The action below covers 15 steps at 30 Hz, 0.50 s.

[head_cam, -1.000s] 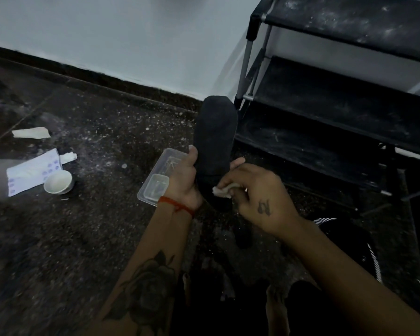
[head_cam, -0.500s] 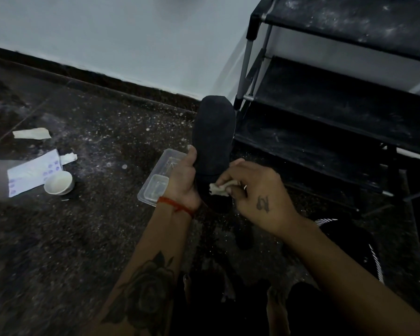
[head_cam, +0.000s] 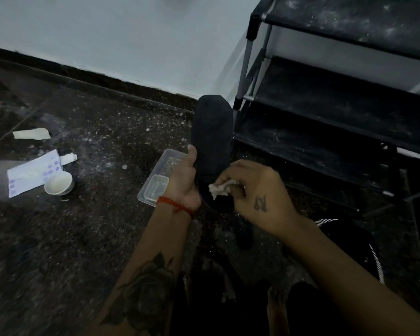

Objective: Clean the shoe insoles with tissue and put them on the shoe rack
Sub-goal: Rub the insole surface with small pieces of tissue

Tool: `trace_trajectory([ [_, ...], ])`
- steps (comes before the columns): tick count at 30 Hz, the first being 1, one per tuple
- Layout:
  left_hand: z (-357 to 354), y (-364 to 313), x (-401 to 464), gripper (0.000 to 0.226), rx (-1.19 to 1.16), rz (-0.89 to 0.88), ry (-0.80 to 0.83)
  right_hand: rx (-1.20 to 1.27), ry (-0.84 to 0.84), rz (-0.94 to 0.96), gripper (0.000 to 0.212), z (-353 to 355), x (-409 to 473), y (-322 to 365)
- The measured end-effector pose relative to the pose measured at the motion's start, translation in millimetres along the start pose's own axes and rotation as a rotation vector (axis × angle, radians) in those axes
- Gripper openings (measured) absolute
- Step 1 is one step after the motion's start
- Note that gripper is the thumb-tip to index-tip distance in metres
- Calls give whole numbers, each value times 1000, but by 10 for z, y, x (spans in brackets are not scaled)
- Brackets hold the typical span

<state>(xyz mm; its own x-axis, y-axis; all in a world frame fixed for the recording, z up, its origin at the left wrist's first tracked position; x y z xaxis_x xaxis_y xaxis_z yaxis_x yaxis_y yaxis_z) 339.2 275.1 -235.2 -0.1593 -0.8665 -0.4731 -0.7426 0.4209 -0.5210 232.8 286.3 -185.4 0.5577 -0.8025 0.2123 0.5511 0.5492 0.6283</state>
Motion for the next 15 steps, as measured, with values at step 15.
trace_trajectory([
  [15,-34,-35,-69,50,148,-69,-61,16,16,-18,21,-86,84,82],
])
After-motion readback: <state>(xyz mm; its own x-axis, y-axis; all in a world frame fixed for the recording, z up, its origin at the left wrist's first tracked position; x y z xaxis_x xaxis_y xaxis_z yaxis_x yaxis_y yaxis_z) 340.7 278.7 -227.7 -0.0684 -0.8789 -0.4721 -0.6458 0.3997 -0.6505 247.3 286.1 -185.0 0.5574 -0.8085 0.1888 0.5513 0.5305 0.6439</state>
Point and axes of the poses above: each hand's wrist, its own x-axis towards the middle knuckle, its own z-axis out of the back of the hand, y = z × x, the point moved 5 cm from there along x, towards the middle knuckle, and after that the axes turned 5 degrees about y, right-handed, at the moved point
